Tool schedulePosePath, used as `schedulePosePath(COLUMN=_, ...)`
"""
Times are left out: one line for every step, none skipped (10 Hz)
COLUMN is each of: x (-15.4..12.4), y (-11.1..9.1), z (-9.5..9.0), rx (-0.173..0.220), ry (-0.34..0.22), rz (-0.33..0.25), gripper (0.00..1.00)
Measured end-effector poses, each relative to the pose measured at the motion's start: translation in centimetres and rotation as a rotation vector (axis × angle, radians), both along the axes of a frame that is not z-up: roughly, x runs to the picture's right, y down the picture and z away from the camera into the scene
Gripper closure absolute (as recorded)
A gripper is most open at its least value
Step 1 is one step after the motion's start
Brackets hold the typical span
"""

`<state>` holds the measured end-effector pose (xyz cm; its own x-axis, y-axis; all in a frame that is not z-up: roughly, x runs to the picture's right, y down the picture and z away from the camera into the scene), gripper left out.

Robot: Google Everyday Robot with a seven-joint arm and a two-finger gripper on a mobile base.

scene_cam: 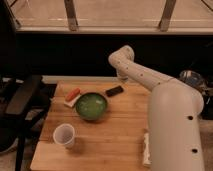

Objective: Push the eraser across the table

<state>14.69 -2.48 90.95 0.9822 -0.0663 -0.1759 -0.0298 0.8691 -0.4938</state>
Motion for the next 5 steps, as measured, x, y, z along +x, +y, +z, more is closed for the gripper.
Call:
schedulePosePath(x=0.0, y=0.1, z=-0.1, rx=-0.006, ry=0.003, rz=0.004, gripper=1.0)
schedulePosePath(x=0.1, y=0.5, z=0.1, rx=-0.016, ry=0.005, rz=0.011, gripper=1.0)
schedulePosePath(x=0.3, y=1.4, z=0.8, rx=-0.032, ry=0.008, rz=0.019, gripper=1.0)
schedulePosePath(x=0.5, y=2.4, z=1.7, rx=-0.049, ry=0.011, rz=0.028, gripper=1.0)
schedulePosePath(x=0.6, y=3.0, z=2.3, rx=-0.059, ry=0.014, rz=0.037, gripper=1.0)
